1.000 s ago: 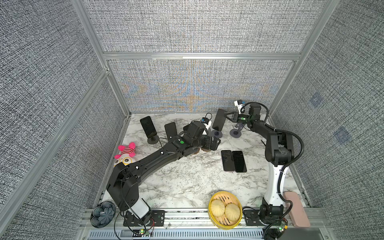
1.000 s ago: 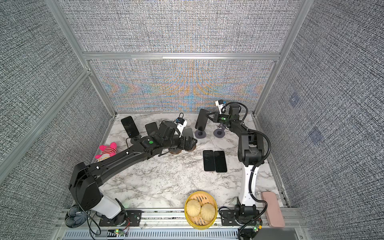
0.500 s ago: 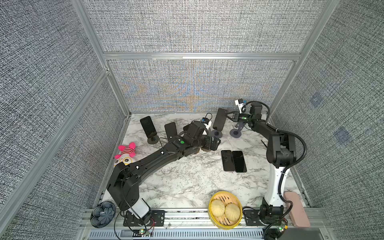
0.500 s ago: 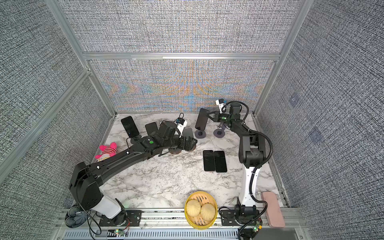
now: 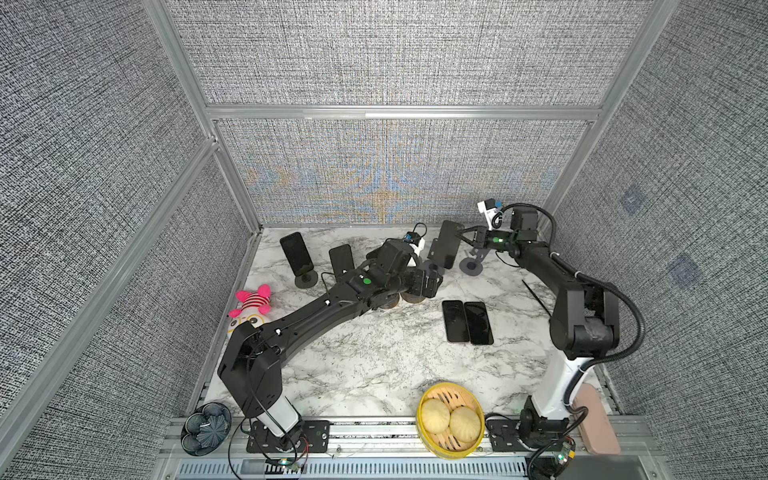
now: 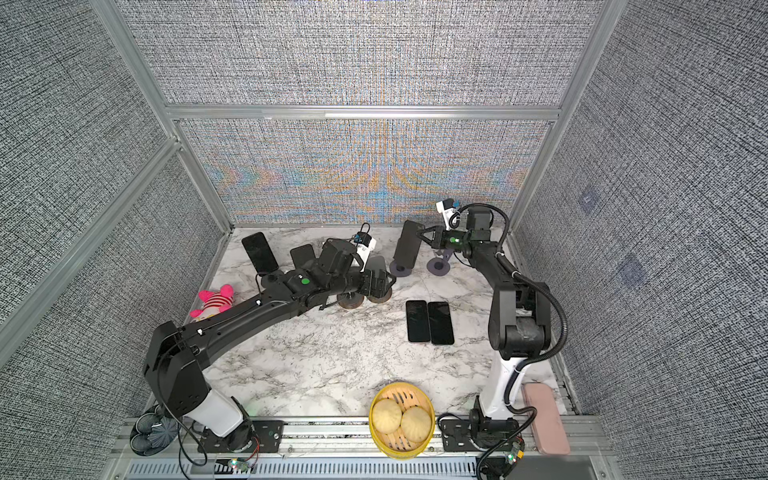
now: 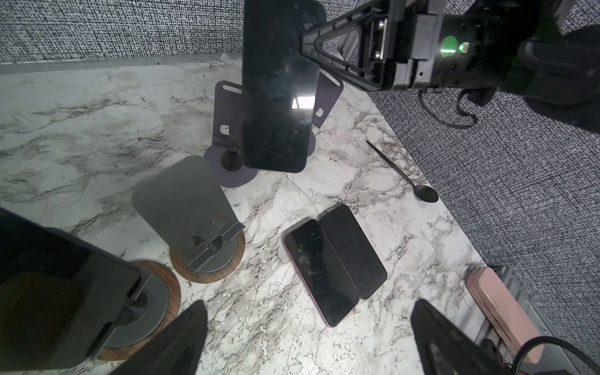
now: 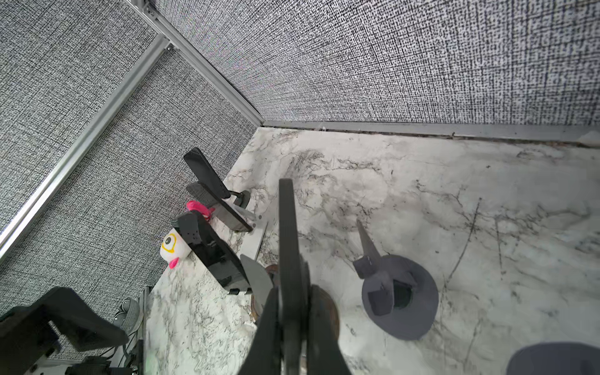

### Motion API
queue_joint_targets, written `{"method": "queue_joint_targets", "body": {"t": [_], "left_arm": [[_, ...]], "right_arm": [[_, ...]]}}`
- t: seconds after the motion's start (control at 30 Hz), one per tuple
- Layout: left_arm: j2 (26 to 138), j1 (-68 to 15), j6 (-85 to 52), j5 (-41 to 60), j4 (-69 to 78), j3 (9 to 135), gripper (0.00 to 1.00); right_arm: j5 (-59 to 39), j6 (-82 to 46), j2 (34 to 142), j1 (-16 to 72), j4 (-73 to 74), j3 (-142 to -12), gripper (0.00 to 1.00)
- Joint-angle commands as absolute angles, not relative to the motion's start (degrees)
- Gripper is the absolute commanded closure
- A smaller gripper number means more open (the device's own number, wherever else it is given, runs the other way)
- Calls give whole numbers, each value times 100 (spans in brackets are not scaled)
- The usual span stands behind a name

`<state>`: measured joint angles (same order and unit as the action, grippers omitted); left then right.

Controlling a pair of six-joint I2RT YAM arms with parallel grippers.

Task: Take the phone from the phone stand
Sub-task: 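Grasp the black phone with the left gripper while the right gripper opens and withdraws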

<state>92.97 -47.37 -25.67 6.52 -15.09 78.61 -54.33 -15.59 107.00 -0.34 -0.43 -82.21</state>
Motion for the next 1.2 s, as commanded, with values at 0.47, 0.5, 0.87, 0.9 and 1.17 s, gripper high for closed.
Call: {"method": "queue_joint_targets", "body": {"t": [0.47, 0.5, 0.87, 0.9, 1.17], "left_arm": [[10338, -4957, -2434, 1443, -1898, 8770, 1], [10378, -4959, -2453, 1443, -1898, 8796, 1], [10542, -4971, -2662, 1425, -1671, 8776, 1], [10554, -4970, -2676, 1437, -1655, 8782, 1], [10599, -4966, -2716, 1389, -1722, 8810, 4]], "right_arm": [[-5001, -1793, 8804, 341, -1810, -6747, 95], [-5006, -1789, 8761, 349, -1818, -6741, 94], [-5176, -1847, 8606, 498, -1914, -6794, 95], [-5176, -1850, 8611, 522, -1913, -6786, 95], [-5201, -1877, 8587, 629, -1891, -6776, 95]]}}
